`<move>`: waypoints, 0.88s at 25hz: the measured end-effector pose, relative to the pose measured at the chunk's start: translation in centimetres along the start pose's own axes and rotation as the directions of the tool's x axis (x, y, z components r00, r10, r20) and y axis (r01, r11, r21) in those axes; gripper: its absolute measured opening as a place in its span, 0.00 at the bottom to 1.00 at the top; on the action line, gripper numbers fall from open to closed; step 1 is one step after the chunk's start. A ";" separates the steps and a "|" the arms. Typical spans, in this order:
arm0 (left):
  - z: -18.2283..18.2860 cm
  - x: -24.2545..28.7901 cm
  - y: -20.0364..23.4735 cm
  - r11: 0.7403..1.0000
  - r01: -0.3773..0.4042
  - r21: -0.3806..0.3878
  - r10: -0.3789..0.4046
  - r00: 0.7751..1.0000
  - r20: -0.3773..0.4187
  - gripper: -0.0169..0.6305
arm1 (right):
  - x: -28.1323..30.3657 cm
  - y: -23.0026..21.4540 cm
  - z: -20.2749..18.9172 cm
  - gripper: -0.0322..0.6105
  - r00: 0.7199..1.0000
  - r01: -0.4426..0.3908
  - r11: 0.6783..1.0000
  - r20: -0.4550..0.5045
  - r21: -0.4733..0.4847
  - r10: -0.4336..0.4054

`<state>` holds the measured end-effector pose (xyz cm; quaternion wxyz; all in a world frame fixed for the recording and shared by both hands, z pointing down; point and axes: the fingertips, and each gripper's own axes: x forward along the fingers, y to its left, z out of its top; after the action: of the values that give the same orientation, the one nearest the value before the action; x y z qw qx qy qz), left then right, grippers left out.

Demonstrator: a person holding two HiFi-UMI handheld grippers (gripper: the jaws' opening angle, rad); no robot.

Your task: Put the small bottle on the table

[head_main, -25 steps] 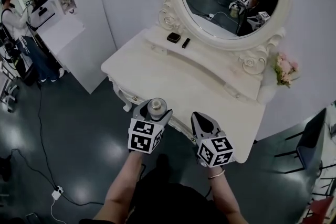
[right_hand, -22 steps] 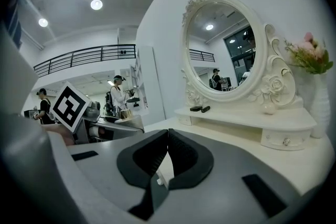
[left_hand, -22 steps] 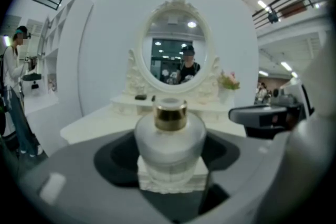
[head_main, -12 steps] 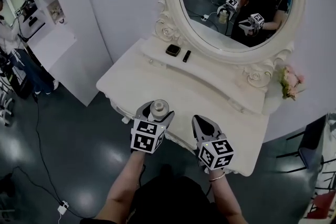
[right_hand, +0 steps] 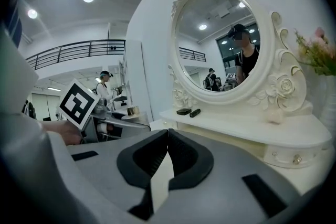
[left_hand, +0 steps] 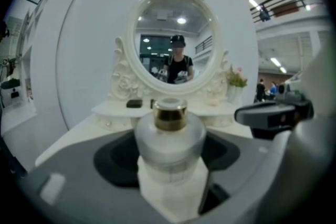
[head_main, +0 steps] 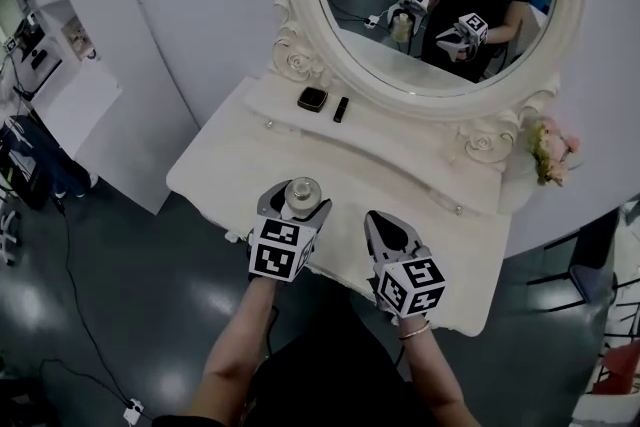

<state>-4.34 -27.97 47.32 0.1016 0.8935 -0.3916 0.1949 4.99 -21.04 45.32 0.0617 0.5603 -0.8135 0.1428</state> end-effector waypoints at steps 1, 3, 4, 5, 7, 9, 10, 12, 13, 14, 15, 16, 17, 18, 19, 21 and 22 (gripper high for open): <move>0.2 0.5 0.1 1.000 0.004 0.003 -0.004 1.000 0.000 0.55 | 0.3 -0.3 0.0 0.06 1.000 0.002 1.000 0.000 0.002 -0.002; 0.7 1.7 0.3 1.000 0.011 0.008 -0.011 1.000 0.001 0.54 | 0.8 -0.9 0.0 0.06 1.000 0.004 1.000 -0.002 0.004 -0.004; 0.9 2.4 0.4 1.000 0.014 0.010 -0.014 1.000 0.002 0.55 | 1.1 -1.3 0.0 0.06 1.000 0.006 1.000 -0.004 0.005 -0.006; 1.1 3.1 0.5 1.000 0.017 0.011 -0.017 1.000 0.002 0.55 | 1.5 -1.7 0.0 0.06 1.000 0.008 1.000 -0.006 0.007 -0.008; 1.6 4.5 0.7 1.000 0.024 0.013 -0.024 1.000 0.000 0.55 | 2.1 -2.5 0.0 0.06 1.000 0.014 1.000 -0.011 0.013 -0.014; 2.3 6.0 0.8 0.999 0.032 0.015 -0.032 0.999 0.000 0.55 | 2.7 -3.5 0.1 0.06 1.000 0.019 1.000 -0.013 0.017 -0.019; 2.7 6.7 0.9 0.999 0.035 0.018 -0.035 0.999 0.000 0.55 | 3.0 -3.9 0.2 0.06 1.000 0.022 1.000 -0.014 0.019 -0.021; 3.4 8.1 1.0 0.999 0.042 0.032 -0.042 0.999 -0.005 0.54 | 3.6 -4.8 0.4 0.06 1.000 0.026 0.999 -0.017 0.023 -0.026; 3.8 8.7 0.9 0.998 0.047 0.039 -0.047 0.999 -0.008 0.54 | 3.8 -5.2 0.4 0.06 0.999 0.028 0.999 -0.021 0.025 -0.028; 4.1 9.3 0.9 0.998 0.053 0.045 -0.052 0.999 -0.010 0.55 | 4.0 -5.6 0.4 0.06 0.999 0.031 0.999 -0.024 0.027 -0.030; 4.4 9.9 0.8 0.997 0.058 0.050 -0.058 0.998 -0.011 0.55 | 4.2 -6.0 0.4 0.06 0.999 0.032 0.999 -0.026 0.030 -0.032; 4.8 10.5 0.7 0.997 0.062 0.054 -0.062 0.998 -0.011 0.55 | 4.4 -6.4 0.4 0.06 0.999 0.033 0.999 -0.028 0.034 -0.032; 5.1 11.1 0.7 0.996 0.066 0.058 -0.066 0.998 -0.010 0.55 | 4.6 -6.7 0.4 0.06 0.999 0.033 0.999 -0.029 0.038 -0.032; 5.5 11.7 0.6 0.996 0.069 0.061 -0.069 0.998 -0.010 0.55 | 4.8 -7.0 0.4 0.06 0.999 0.033 0.999 -0.030 0.042 -0.032; 5.8 12.2 0.6 0.995 0.073 0.065 -0.072 0.997 -0.009 0.55 | 5.1 -7.4 0.4 0.06 0.999 0.034 0.998 -0.031 0.046 -0.033; 6.5 13.3 0.6 0.994 0.079 0.071 -0.078 0.997 -0.008 0.55 | 5.5 -7.9 0.3 0.06 0.999 0.036 0.998 -0.035 0.051 -0.034; 6.8 13.8 0.6 0.994 0.080 0.074 -0.080 0.997 -0.008 0.55 | 5.8 -8.1 0.3 0.06 0.999 0.036 0.998 -0.037 0.053 -0.034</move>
<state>5.58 -39.74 47.05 0.0772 0.9111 -0.3477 0.2072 10.47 -28.99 47.84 0.0637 0.5732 -0.7983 0.1736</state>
